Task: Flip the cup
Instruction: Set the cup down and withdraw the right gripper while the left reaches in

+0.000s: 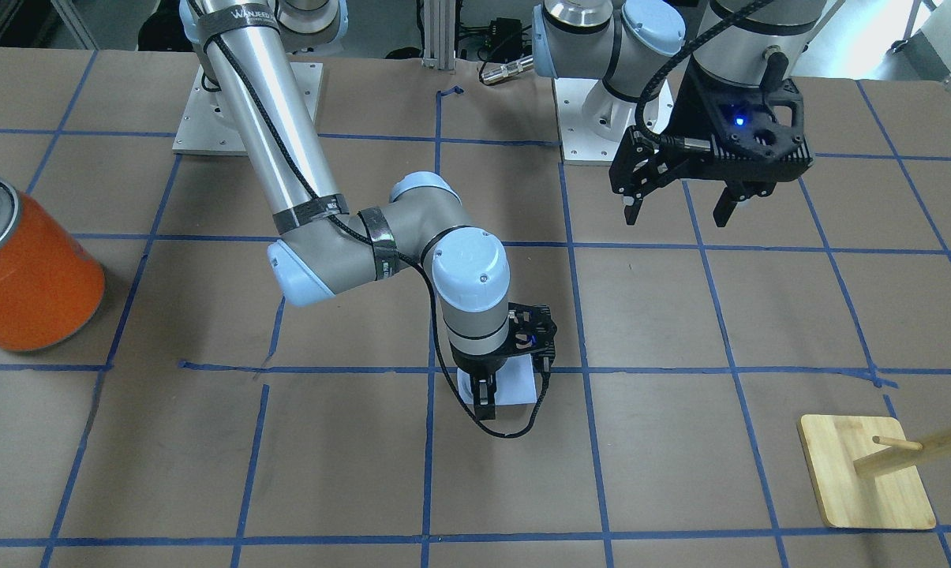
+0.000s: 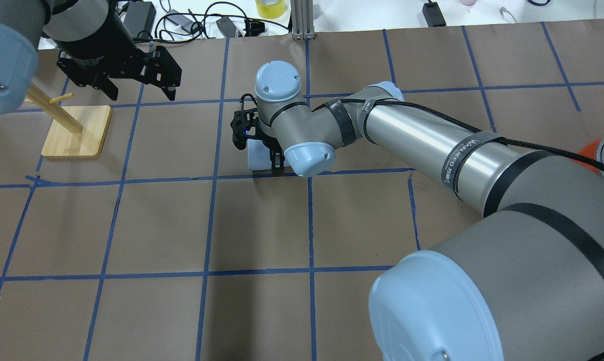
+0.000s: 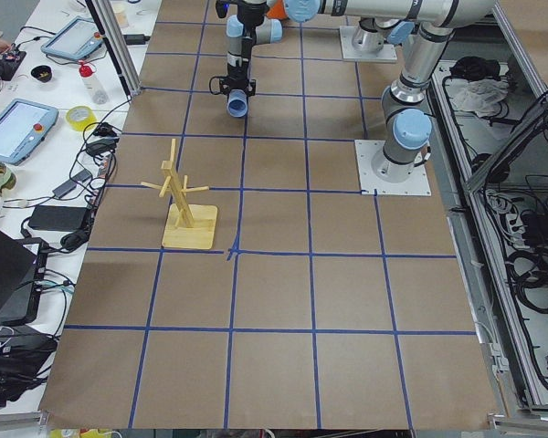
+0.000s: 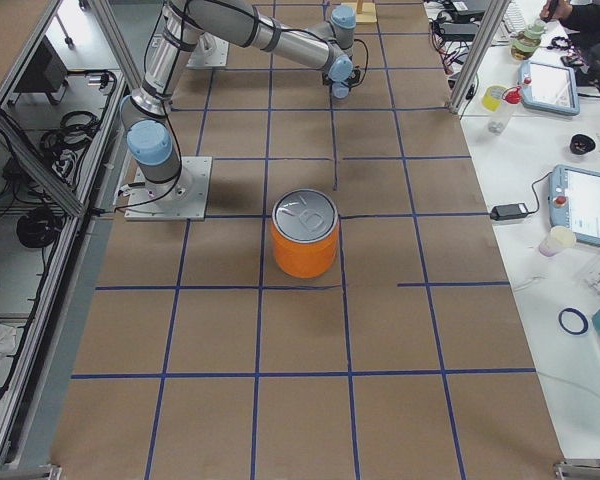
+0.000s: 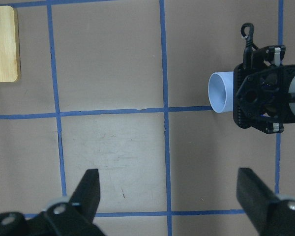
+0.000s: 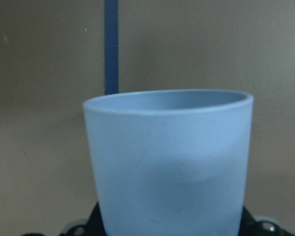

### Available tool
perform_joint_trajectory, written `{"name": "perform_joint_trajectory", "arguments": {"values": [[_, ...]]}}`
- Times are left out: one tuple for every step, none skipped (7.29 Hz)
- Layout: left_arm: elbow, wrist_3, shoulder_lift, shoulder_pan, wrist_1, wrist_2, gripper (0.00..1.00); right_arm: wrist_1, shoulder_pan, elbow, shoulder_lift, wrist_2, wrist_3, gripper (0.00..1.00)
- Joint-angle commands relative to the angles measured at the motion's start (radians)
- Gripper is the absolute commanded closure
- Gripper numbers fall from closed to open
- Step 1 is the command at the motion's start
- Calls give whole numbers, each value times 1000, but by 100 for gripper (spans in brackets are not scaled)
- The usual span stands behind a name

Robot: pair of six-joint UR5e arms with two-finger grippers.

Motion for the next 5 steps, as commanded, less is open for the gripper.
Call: {"name": "perform_joint_trajectory", "arguments": {"values": [[0, 0, 0, -2, 0, 1, 0, -2, 0, 0, -3, -1, 7, 0], [0, 0, 0, -2, 0, 4, 0, -2, 0, -2, -4, -2, 8, 0], [0, 1, 0, -2, 0, 5, 0, 3, 0, -12, -21, -15, 54, 0], [2, 2, 0, 0, 0, 5, 0, 15, -5, -8, -102, -28, 168, 0], [2, 2, 0, 2, 0, 1, 0, 55, -14, 18, -171, -73, 356, 0]]}}
